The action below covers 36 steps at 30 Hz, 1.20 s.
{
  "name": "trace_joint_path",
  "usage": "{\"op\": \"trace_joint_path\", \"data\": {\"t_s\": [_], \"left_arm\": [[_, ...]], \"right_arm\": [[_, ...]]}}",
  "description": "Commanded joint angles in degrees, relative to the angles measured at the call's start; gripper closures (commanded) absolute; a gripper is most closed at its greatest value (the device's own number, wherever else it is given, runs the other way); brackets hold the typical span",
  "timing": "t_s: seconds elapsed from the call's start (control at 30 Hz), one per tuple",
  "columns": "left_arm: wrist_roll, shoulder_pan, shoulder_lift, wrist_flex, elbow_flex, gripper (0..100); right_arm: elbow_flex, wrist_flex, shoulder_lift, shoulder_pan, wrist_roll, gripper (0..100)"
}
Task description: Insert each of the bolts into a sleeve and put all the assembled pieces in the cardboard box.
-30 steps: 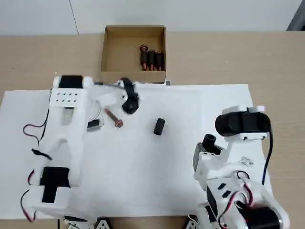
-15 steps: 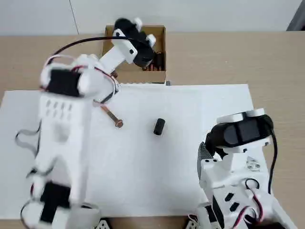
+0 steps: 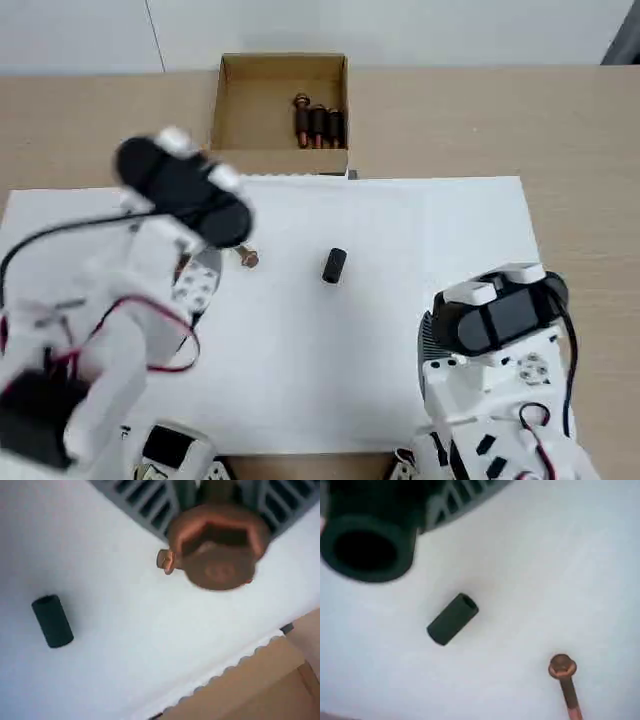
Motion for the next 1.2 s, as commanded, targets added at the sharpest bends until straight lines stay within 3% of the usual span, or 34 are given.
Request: {"op": "trace_joint_path", "data": {"t_s": [0.0, 0.23, 0.5, 0.97, 1.17], "left_arm": [[4.0, -2.5, -9.9, -8.5, 10.5, 100], [10.9, -2.9, -29.7, -22.0, 33.2, 100], [18.2, -3.3, -49.1, -32.1, 54.7, 100], [50.9, -2.8, -49.1, -43.3, 66.1, 99], [51.9, -0.9, -49.1, -48.2, 69.1, 99]], "right_arm": [[2.9, -2.8, -0.5, 0.0, 0.5, 99.6], [11.6, -11.4, -0.5, 0.0, 0.1, 99.6], [26.8, -25.2, -0.5, -2.1, 0.1, 99.6], [49.1, -52.1, -0.5, -19.6, 0.5, 99.6], [52.9, -55.2, -0.5, -23.8, 4.2, 99.6]]}}
